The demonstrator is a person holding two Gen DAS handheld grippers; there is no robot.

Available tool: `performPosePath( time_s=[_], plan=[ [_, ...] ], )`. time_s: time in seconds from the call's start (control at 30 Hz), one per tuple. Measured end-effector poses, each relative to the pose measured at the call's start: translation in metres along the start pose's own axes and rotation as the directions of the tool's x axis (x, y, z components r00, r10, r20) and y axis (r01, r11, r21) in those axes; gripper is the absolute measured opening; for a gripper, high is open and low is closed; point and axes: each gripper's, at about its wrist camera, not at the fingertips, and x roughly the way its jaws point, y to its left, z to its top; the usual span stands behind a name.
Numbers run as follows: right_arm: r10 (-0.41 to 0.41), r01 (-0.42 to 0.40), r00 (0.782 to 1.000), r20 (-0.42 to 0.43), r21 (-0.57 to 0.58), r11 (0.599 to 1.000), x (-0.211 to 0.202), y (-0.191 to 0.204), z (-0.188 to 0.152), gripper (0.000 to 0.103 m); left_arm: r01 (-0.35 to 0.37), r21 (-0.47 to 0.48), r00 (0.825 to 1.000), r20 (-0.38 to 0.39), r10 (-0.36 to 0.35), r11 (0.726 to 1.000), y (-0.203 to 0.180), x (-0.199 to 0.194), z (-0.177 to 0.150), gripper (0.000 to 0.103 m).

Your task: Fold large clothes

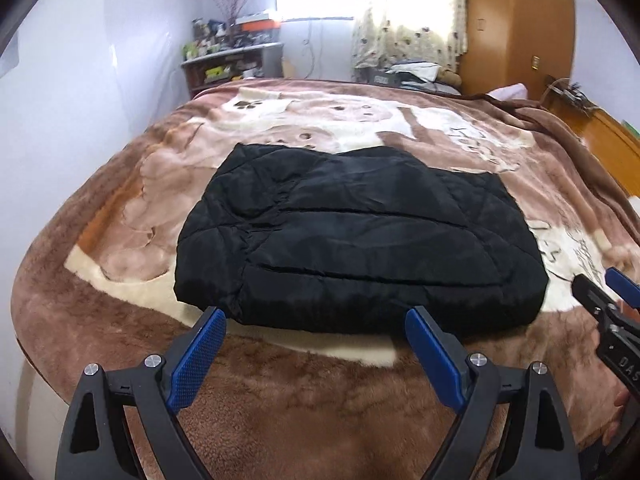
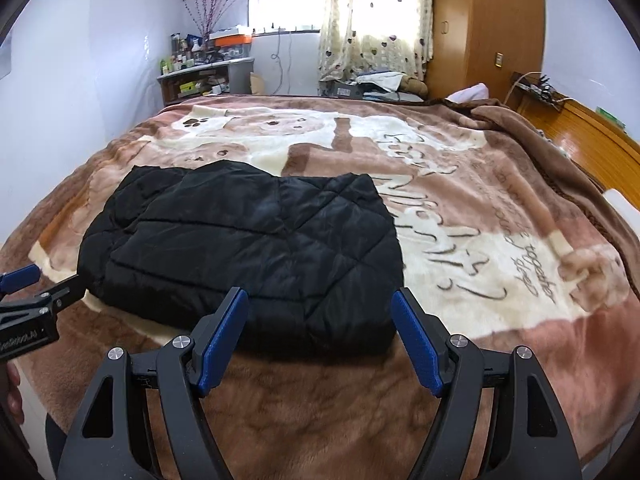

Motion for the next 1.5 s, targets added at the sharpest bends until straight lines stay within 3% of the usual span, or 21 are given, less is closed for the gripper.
performPosePath(
  time_s=[0.13, 0.57, 1.5],
  plan=[
    [0.010, -0.010, 1.000, -0.003, 0.030, 1.000, -0.011, 0.001, -0.010, 0.074, 0.038, -0.004, 0.999, 0.021, -0.038, 0.999, -0.009, -0.016, -0.008, 0.092],
    [0.001, -0.002, 1.000, 0.023, 0.058, 0.998, -0.026, -0.005, -0.022, 0.074, 0.042, 0.016, 0.997, 0.064, -0.042, 0.999, -0.028, -0.034, -0.016, 0.092],
    [0.019, -0.021, 0.999, 0.026, 0.058, 0.998, -0.031, -0.001, -0.027, 0.074, 0.001, 0.031, 0.997, 0.073, -0.003, 1.000, -0.038, -0.036, -0.023, 0.092]
  ],
)
